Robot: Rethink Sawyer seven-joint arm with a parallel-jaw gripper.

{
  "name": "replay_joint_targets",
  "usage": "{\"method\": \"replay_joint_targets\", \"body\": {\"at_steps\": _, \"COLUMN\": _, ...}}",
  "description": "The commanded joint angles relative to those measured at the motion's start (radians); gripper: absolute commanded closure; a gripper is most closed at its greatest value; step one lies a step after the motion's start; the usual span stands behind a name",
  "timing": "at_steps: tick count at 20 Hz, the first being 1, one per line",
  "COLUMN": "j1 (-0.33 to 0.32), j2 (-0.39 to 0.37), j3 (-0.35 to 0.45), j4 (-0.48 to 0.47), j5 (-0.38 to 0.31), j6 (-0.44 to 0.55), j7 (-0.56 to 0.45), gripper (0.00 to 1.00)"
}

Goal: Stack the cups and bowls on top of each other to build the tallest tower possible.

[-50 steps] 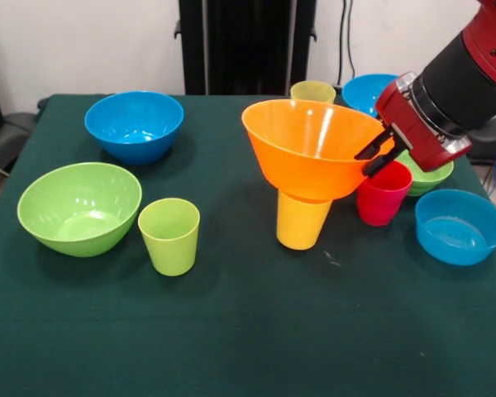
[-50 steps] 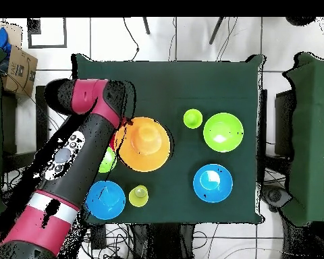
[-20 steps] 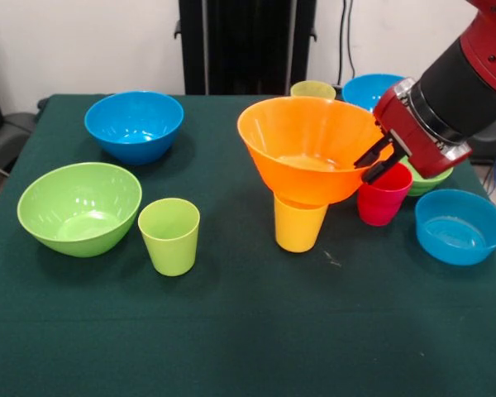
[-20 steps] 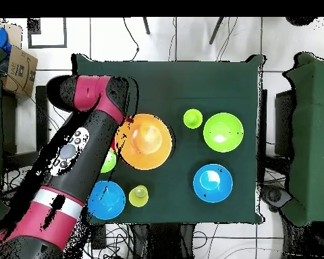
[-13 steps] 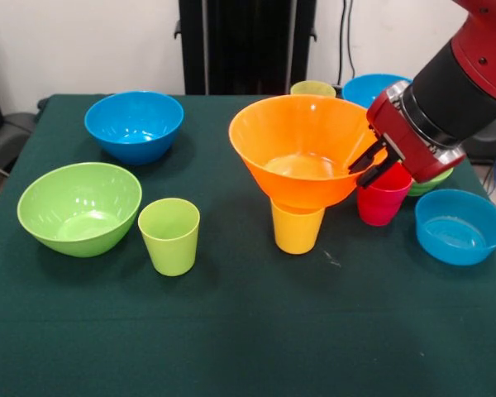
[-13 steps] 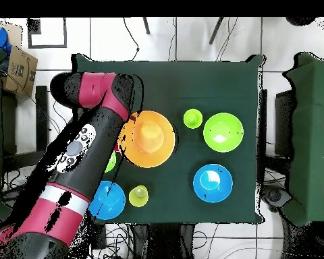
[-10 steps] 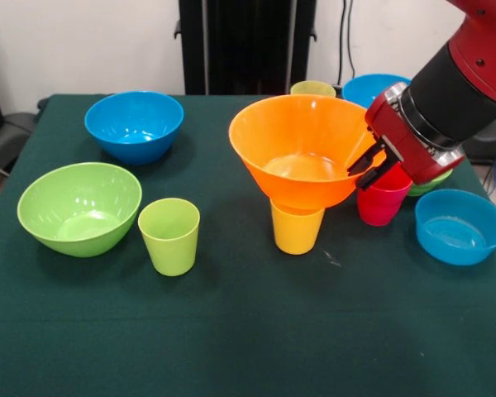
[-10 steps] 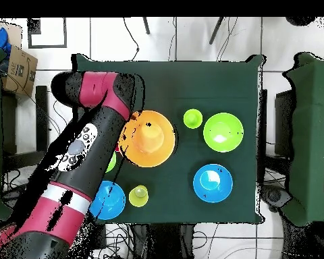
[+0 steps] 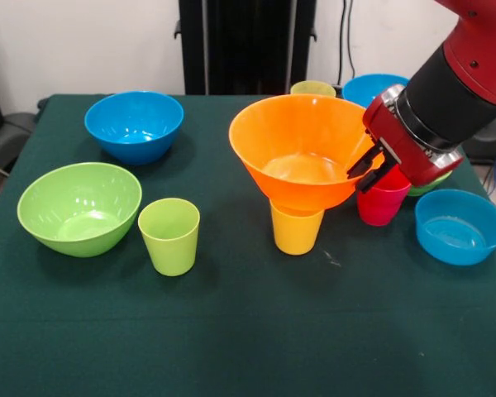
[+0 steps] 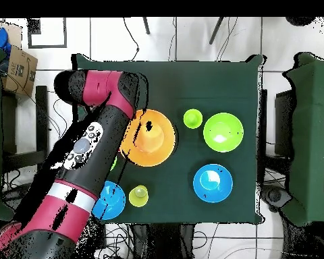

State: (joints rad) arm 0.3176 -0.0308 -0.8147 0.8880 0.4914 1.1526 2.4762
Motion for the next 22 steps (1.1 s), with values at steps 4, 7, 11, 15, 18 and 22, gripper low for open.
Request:
{"method": "replay_joint_targets", "body": {"at_steps": 4, "j1": -0.044, "j2": 0.015, "j3": 0.174, "j4": -0.009, "j5": -0.059, "j6": -0.038, "j7": -0.051, "gripper": 1.0}}
{"method": "replay_joint_targets", "body": {"at_steps": 7, "j1": -0.049, "j2": 0.004, "j3": 0.178, "j4": -0.003, "j5": -0.062, "j6": -0.032, "j7": -0.057, "gripper": 1.0}}
{"method": "replay_joint_targets", "body": {"at_steps": 11, "j1": -0.054, "j2": -0.016, "j3": 0.183, "j4": 0.01, "j5": -0.068, "j6": -0.022, "j7": -0.069, "gripper": 1.0}}
{"method": "replay_joint_targets", "body": {"at_steps": 15, "j1": -0.064, "j2": -0.044, "j3": 0.188, "j4": 0.027, "j5": -0.078, "j6": -0.008, "j7": -0.092, "gripper": 1.0}}
{"method": "replay_joint_targets", "body": {"at_steps": 18, "j1": -0.073, "j2": -0.069, "j3": 0.191, "j4": 0.041, "j5": -0.087, "j6": 0.007, "j7": -0.115, "gripper": 1.0}}
{"method": "replay_joint_targets", "body": {"at_steps": 22, "j1": -0.09, "j2": -0.087, "j3": 0.2, "j4": 0.047, "j5": -0.099, "j6": 0.015, "j7": -0.138, "gripper": 1.0}}
